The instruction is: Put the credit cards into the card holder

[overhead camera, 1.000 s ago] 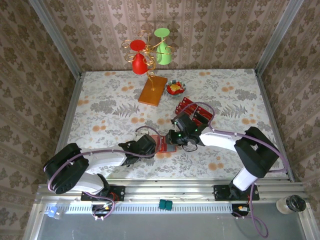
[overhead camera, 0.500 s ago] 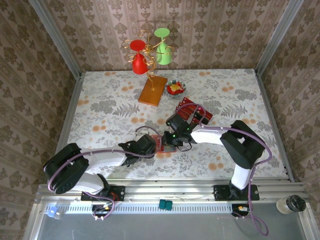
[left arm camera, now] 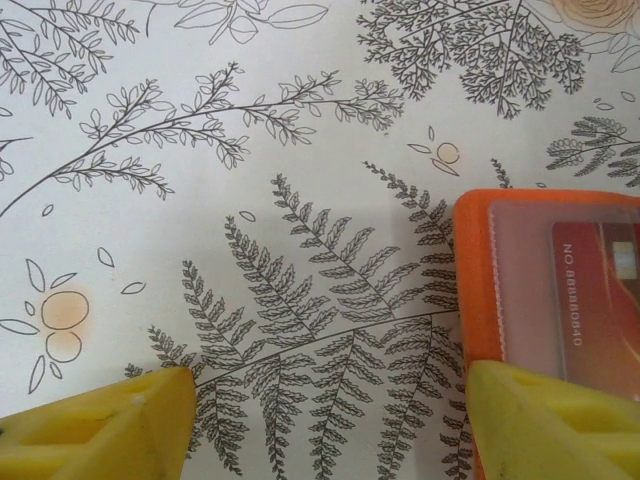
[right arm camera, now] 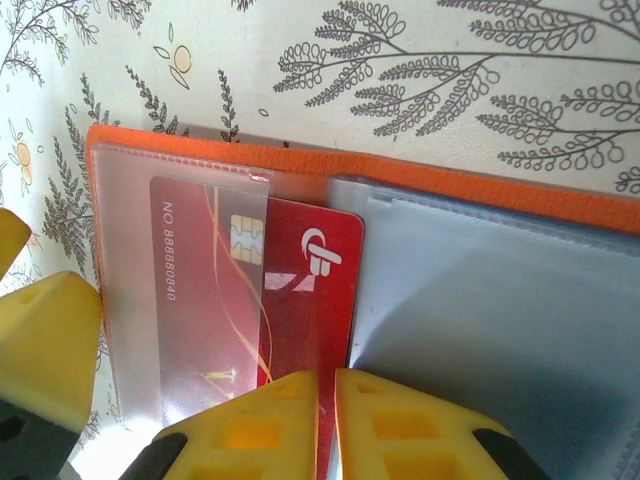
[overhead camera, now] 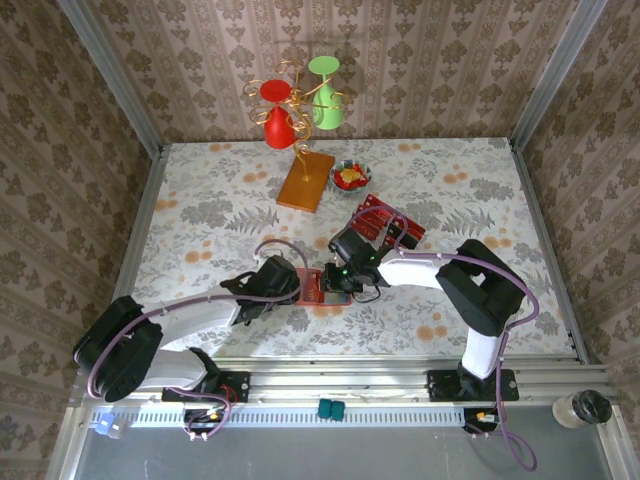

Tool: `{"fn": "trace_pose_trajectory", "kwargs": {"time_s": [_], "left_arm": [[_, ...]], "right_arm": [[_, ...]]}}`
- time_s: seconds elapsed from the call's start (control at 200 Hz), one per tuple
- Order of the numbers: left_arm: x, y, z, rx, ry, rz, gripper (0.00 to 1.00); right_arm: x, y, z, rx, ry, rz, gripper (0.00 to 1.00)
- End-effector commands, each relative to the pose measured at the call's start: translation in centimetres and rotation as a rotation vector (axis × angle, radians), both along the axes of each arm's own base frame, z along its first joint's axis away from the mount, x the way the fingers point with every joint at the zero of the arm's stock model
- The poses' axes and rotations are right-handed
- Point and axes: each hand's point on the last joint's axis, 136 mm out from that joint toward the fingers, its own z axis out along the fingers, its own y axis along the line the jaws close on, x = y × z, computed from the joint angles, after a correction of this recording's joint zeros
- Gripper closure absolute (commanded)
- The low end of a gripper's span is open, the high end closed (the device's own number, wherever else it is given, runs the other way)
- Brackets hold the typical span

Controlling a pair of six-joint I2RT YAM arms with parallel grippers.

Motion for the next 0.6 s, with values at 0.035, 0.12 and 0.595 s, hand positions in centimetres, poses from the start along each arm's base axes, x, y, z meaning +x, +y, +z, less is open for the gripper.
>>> {"fn": "trace_pose_trajectory", "kwargs": {"time_s": [0.035, 0.12, 0.595], "left_arm": [[-0.5, 0.2, -1.0, 0.033, 0.042, -0.03, 0.27], [-0.6, 0.3, -1.5, 0.041, 0.052, -0.03, 0.28], [-0.7, 0.1, -2.0, 0.033, 0.054, -0.032, 0.28]], "right_arm": [[-0.5, 0.6, -0.2, -0.008, 0.02, 0.026, 0.85], [-0.6, 0.8, -0.1, -0.013, 0.018, 0.033, 0.85], [-0.6, 2.3, -0.2, -0.023, 0.024, 0.058, 0.86]]}}
